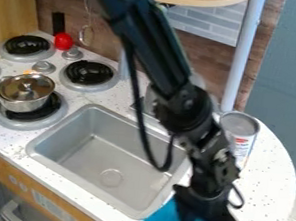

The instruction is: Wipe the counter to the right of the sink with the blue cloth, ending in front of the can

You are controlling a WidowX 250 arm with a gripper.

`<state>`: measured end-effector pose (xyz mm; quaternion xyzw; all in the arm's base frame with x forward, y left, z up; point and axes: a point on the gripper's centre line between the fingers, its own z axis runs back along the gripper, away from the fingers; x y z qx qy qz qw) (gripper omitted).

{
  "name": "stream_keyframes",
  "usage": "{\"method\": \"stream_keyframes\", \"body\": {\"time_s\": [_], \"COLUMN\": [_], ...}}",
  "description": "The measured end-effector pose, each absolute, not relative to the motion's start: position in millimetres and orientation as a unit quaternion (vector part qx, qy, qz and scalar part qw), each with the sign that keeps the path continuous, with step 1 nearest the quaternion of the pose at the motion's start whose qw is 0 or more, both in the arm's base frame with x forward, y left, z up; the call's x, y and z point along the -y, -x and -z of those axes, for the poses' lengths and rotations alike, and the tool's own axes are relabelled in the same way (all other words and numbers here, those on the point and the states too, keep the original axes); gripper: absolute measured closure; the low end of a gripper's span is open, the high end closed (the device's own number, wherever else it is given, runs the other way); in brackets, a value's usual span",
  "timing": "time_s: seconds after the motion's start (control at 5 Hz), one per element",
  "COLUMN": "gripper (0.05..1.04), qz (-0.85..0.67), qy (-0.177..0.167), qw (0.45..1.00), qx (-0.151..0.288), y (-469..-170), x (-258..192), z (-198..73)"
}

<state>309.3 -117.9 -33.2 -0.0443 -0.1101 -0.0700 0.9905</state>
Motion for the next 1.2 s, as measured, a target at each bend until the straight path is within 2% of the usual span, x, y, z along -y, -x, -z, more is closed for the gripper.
{"method": "stream_keyframes", "body": {"time_s": [0.2,0.8,1.2], "gripper": [0.083,0.083,0.093], "qz": [0.075,0.081,0.072], "qy": [0.045,0.058,0.08], "qw": [0.99,0.99,0.987], "qx": [0.113,0.1,0.118], "y": [-294.6,-316.4,-346.1], "x": [109.9,106.7,109.1], "z": [34.7,30.3,8.1]}}
